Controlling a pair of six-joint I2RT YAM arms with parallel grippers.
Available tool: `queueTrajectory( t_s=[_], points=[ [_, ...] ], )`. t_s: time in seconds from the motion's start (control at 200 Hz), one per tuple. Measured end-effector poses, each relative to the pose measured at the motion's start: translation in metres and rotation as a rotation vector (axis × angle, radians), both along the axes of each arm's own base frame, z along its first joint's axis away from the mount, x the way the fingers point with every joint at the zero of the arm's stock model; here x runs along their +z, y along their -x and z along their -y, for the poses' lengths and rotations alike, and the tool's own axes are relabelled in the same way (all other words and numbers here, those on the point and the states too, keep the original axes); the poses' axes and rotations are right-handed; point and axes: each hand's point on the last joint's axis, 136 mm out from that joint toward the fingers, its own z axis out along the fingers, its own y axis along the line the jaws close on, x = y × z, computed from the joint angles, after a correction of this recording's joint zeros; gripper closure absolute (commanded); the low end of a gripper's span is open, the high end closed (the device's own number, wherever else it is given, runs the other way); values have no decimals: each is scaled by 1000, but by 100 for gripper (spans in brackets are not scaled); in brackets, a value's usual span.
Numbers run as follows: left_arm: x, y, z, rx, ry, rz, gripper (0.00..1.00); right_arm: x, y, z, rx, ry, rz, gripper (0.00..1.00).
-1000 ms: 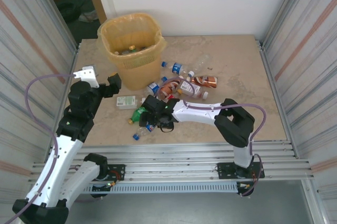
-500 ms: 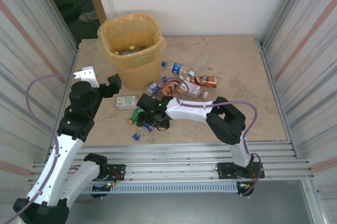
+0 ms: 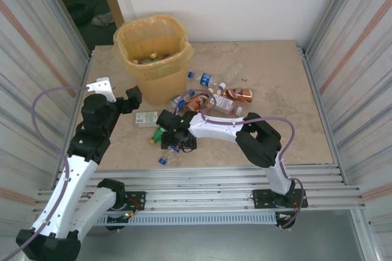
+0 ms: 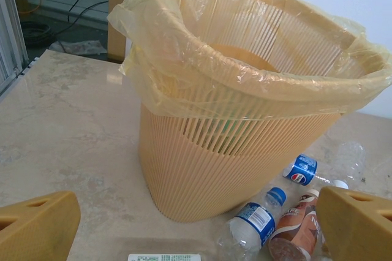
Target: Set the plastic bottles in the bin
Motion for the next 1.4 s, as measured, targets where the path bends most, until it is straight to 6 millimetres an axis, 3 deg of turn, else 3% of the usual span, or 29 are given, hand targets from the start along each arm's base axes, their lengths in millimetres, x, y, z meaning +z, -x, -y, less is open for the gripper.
queueTrajectory(
  t_s=[0.27, 0.566, 0.721, 1.147, 1.398],
  points=[
    [0, -3, 0, 0, 7, 2, 1, 0, 1, 11, 8, -5, 1, 27],
    [-2, -6, 1, -2, 7, -3, 1, 0, -6, 11, 3, -19, 7, 16],
    [-4, -7, 2, -6, 7, -10, 1, -1, -9, 11, 7, -21, 13, 16],
    [-4, -7, 2, -3, 21, -12, 1, -2, -13, 8, 9, -36, 24, 39],
    [-4, -7, 2, -2, 25, -12, 1, -12, -7, 25, 5, 34, 9, 51]
  ],
)
